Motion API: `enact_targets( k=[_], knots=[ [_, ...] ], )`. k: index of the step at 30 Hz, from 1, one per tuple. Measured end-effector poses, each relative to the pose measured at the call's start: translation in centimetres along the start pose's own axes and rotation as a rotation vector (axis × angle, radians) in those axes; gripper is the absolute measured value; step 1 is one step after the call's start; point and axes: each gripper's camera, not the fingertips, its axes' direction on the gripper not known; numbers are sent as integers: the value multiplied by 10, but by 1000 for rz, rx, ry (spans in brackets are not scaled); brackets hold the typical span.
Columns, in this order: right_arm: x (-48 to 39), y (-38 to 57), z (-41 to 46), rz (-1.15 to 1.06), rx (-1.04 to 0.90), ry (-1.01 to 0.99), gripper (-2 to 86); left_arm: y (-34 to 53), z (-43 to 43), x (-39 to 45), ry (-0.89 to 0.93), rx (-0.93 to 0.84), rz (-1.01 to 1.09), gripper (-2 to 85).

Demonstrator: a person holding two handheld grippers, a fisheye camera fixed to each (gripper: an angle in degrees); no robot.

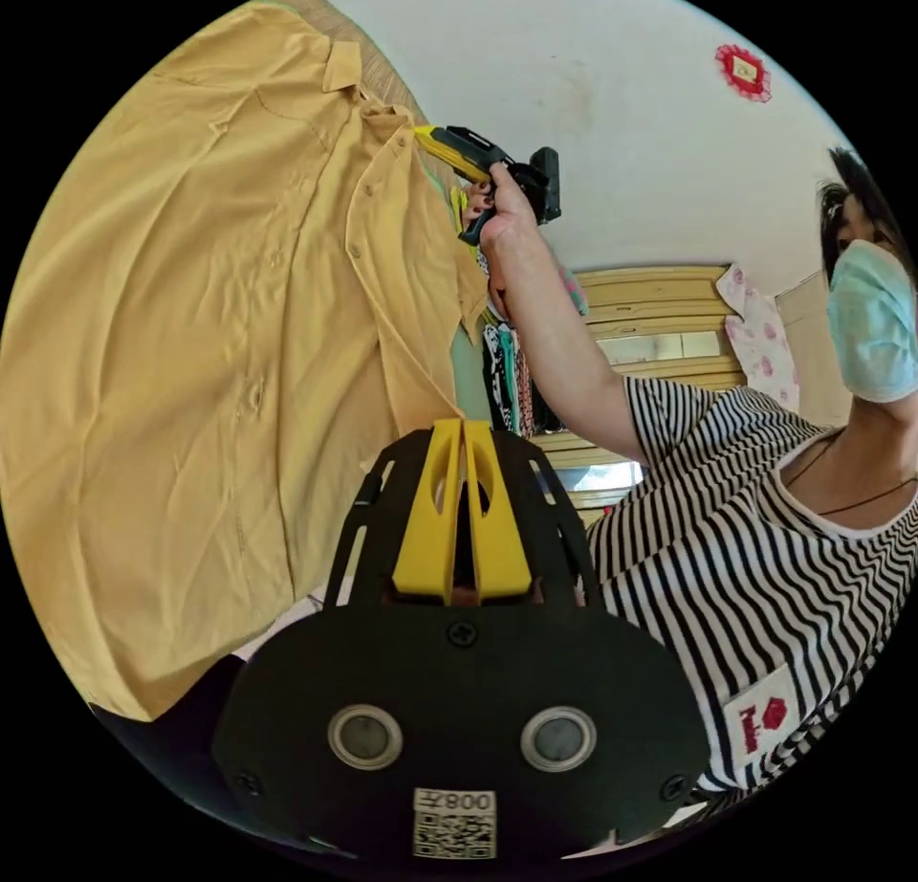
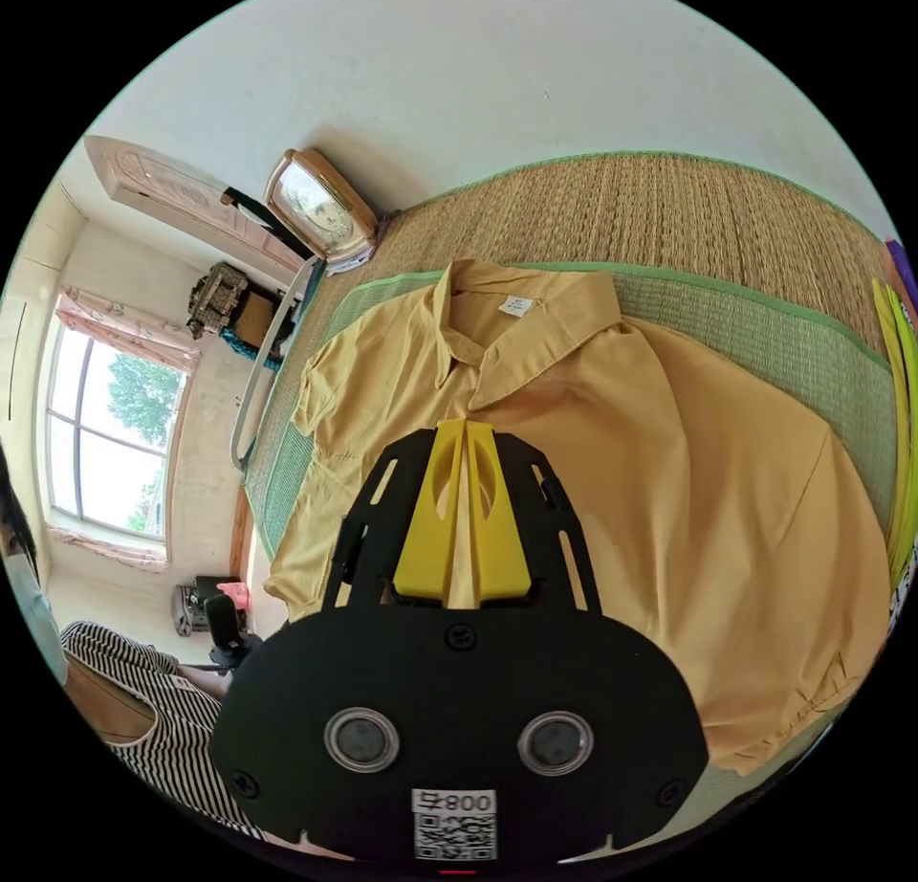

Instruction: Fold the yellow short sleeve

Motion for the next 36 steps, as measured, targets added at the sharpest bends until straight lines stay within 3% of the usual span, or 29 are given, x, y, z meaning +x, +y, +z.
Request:
enact_targets(
  k=[8,13,22,29,36],
  knots=[
    [-30,-18,46,-32,-46,28,2,16,-52,-20,-240,8,-44,1],
    [-40,-17,88,-54,-182,-25,9,25,-56,-51,-189,-32,-138,3],
    [-96,-31,64,-214,-135,276,63,39,-68,-63,-225,-79,-154,13],
    [-107,-57,135,-209,-245,540,78,36,-83,-65,-197,4,-112,10],
    [-119,-67,126,-178,-122,557,42,34,-81,-70,-198,-3,-79,3]
  ],
)
